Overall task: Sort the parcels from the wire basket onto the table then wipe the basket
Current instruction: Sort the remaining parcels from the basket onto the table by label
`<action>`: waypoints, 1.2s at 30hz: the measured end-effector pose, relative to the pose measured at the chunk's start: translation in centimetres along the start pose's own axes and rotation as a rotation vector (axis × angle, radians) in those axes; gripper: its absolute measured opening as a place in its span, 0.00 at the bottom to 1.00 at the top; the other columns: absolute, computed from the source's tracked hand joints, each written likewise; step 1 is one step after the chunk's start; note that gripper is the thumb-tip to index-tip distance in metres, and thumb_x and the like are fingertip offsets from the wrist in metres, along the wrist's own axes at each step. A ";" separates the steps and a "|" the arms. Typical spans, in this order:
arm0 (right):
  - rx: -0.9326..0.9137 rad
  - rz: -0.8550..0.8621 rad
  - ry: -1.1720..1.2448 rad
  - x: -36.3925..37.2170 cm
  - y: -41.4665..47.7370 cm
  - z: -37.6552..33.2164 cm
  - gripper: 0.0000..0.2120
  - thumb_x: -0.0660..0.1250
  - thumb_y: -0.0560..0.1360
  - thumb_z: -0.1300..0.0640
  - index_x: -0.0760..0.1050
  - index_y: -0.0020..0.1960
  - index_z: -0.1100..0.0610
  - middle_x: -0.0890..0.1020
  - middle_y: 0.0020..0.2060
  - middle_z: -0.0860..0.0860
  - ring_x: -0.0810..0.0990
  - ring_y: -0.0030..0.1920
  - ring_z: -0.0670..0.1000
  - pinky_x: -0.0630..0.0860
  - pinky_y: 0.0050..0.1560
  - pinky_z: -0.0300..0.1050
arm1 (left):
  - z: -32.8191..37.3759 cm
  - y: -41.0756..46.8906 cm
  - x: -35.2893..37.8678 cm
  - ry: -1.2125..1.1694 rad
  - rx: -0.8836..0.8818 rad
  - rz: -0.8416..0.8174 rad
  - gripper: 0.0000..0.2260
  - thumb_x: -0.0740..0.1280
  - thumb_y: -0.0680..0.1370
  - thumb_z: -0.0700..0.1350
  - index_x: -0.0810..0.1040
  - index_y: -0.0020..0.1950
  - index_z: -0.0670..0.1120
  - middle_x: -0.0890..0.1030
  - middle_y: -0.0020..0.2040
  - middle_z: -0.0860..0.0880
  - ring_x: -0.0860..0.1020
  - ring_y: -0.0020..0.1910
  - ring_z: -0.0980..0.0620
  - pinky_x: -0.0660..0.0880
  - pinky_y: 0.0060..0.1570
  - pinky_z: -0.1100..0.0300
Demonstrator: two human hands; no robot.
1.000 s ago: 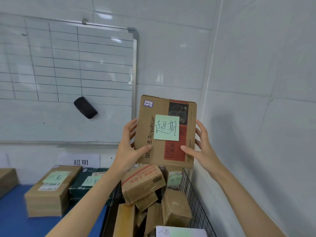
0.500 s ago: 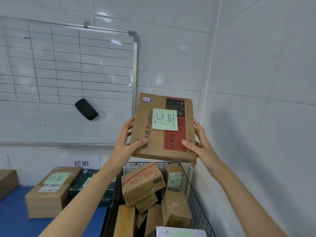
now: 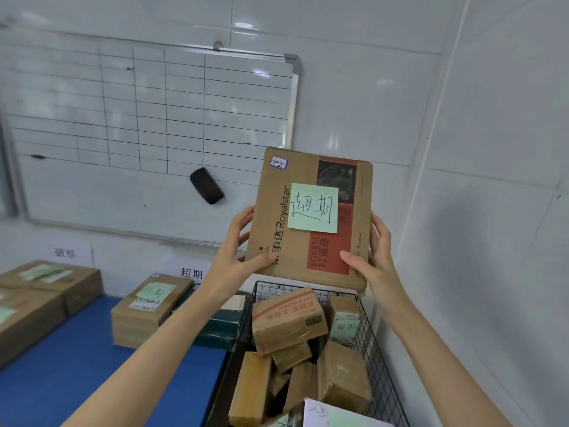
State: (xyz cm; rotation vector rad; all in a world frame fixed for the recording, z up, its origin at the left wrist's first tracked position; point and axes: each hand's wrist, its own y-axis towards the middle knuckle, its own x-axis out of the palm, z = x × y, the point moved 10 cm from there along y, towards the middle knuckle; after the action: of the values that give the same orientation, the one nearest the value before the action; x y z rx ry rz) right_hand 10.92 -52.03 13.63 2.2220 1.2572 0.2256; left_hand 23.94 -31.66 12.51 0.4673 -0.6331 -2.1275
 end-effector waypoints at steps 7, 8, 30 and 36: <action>0.055 -0.147 0.077 6.2 0.2 0.8 0.42 0.72 0.71 0.47 0.51 0.76 0.36 0.69 0.72 0.43 0.74 0.68 0.47 0.80 0.57 0.47 | -0.2 -3.9 -5.3 0.110 -0.105 0.072 0.38 0.74 0.66 0.62 0.60 0.72 0.72 0.71 0.70 0.63 0.73 0.67 0.55 0.75 0.64 0.45; 0.066 -0.169 0.082 7.2 0.0 1.0 0.43 0.72 0.70 0.45 0.51 0.76 0.35 0.69 0.72 0.42 0.74 0.68 0.47 0.79 0.59 0.49 | -0.3 -4.6 -6.0 0.116 -0.119 0.090 0.39 0.74 0.65 0.62 0.60 0.72 0.72 0.70 0.71 0.62 0.74 0.67 0.57 0.76 0.62 0.48; 0.231 -0.311 -0.087 30.3 2.3 4.3 0.37 0.68 0.79 0.58 0.48 0.77 0.43 0.70 0.56 0.36 0.76 0.56 0.41 0.76 0.60 0.47 | -8.1 -10.3 -27.0 0.150 -0.201 0.235 0.33 0.71 0.78 0.46 0.59 0.76 0.66 0.74 0.69 0.52 0.80 0.58 0.59 0.79 0.51 0.62; 0.305 -0.192 -0.145 37.2 2.0 7.0 0.35 0.70 0.78 0.55 0.53 0.76 0.43 0.69 0.56 0.32 0.73 0.60 0.43 0.73 0.65 0.50 | -12.8 -10.2 -34.1 0.154 -0.264 0.186 0.36 0.74 0.73 0.52 0.60 0.75 0.67 0.76 0.67 0.52 0.80 0.55 0.59 0.77 0.47 0.68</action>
State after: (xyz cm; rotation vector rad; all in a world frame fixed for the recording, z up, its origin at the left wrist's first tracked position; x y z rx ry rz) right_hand 35.45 -24.76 4.17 2.2964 1.4930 -0.2121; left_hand 43.97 -2.17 -0.23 0.4039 -0.2911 -1.9411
